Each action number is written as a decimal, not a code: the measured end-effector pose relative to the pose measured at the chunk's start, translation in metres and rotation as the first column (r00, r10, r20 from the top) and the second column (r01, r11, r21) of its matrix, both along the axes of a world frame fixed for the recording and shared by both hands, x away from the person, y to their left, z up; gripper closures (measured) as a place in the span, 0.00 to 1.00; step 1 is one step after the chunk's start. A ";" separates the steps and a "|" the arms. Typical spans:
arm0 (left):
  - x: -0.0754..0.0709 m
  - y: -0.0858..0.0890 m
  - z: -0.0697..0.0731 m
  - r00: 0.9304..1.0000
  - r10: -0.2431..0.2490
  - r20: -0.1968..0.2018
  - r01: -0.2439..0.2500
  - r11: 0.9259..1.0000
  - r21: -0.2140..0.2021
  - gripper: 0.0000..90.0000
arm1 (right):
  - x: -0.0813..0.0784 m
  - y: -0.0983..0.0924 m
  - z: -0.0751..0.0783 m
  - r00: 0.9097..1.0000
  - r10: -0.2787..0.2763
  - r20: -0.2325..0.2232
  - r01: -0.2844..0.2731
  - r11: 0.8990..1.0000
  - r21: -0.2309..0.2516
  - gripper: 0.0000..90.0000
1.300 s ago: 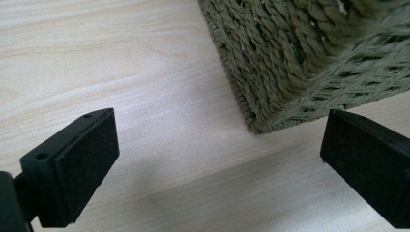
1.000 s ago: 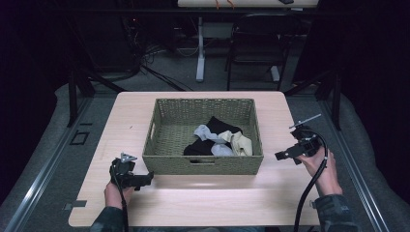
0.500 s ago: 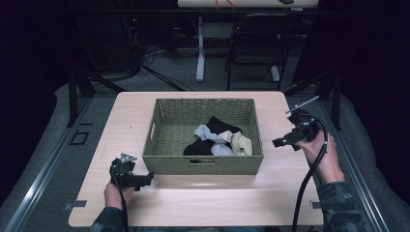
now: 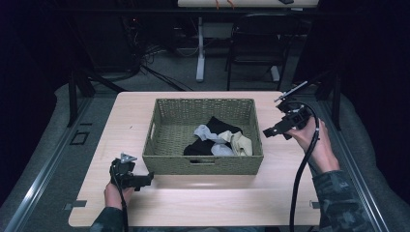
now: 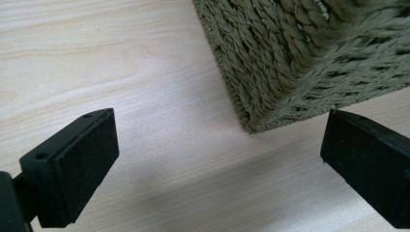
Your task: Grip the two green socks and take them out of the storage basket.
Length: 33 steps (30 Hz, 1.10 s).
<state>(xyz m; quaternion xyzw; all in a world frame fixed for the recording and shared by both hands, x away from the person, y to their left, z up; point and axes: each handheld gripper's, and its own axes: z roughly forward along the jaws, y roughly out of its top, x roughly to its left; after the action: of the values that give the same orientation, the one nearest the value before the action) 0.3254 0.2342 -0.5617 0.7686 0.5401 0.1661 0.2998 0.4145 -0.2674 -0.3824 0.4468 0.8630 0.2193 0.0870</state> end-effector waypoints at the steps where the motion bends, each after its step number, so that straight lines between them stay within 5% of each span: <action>1: 0.000 0.000 0.000 1.000 -0.001 0.000 0.001 1.000 0.001 0.00 | 0.002 0.005 0.002 1.000 0.013 -0.005 -0.013 1.000 0.003 0.04; 12: -0.001 0.000 0.000 1.000 0.000 0.004 0.000 1.000 -0.003 0.00 | 0.025 0.054 -0.009 0.992 0.124 -0.036 -0.125 0.991 -0.036 0.15; 17: -0.001 0.000 0.000 1.000 0.001 0.002 -0.001 1.000 -0.004 0.00 | 0.032 0.066 -0.020 0.989 0.136 -0.059 -0.138 0.990 -0.032 0.18; 33: 0.000 0.000 0.000 1.000 -0.002 0.003 0.002 1.000 -0.005 0.00 | 0.052 0.095 -0.071 0.972 0.155 -0.176 -0.181 0.972 -0.146 0.39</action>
<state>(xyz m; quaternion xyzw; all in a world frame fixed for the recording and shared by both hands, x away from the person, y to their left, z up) 0.3255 0.2346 -0.5615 0.7680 0.5394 0.1659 0.3028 0.4669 -0.1727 -0.4530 0.3799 0.9169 0.1179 0.0329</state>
